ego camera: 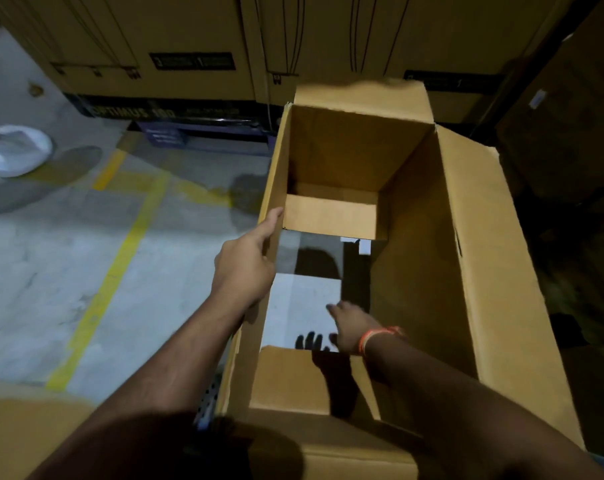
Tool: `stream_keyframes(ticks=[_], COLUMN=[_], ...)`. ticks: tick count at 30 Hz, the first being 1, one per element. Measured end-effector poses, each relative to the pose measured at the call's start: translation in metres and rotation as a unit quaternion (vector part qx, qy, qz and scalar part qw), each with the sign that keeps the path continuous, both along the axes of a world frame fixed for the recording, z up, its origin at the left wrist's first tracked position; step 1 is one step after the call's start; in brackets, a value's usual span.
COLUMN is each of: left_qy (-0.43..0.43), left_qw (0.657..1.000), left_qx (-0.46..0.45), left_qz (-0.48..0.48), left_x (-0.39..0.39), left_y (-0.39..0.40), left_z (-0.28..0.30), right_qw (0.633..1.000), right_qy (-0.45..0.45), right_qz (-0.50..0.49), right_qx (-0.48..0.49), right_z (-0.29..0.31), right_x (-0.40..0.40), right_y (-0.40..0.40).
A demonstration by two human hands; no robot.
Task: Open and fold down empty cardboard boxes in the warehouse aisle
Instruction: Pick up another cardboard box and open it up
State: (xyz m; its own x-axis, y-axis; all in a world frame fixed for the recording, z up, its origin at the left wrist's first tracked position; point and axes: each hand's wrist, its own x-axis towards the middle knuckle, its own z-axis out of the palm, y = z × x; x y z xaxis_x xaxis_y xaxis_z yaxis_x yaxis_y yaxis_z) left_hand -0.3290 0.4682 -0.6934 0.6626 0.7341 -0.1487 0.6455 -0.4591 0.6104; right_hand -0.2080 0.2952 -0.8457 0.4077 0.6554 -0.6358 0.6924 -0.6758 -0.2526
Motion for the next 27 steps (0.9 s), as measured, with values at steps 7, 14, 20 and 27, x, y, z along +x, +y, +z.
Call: stream_keyframes(ticks=[7,14,20,27], left_qy=[-0.029,-0.013,0.024,0.05], left_qw=[0.999,1.0,0.999,0.998], left_qx=[-0.016,0.018,0.016,-0.004], left_qz=[0.024,0.013,0.028,0.026], left_x=[0.01,0.028,0.053,0.061], left_y=[0.008,0.023,0.03,0.021], left_z=[0.007,0.002,-0.03,-0.06], right_qw=[0.989,0.996,0.992,1.0], right_qy=[-0.096,-0.057,0.056,0.001], right_qz=[-0.077,-0.061,0.021,0.01], right_qx=[0.076,0.039,-0.113,0.021], right_z=[0.001,-0.008,-0.015,0.063], right_x=[0.063,0.065,0.021,0.026], right_y=[0.042,0.037,-0.003,-0.043])
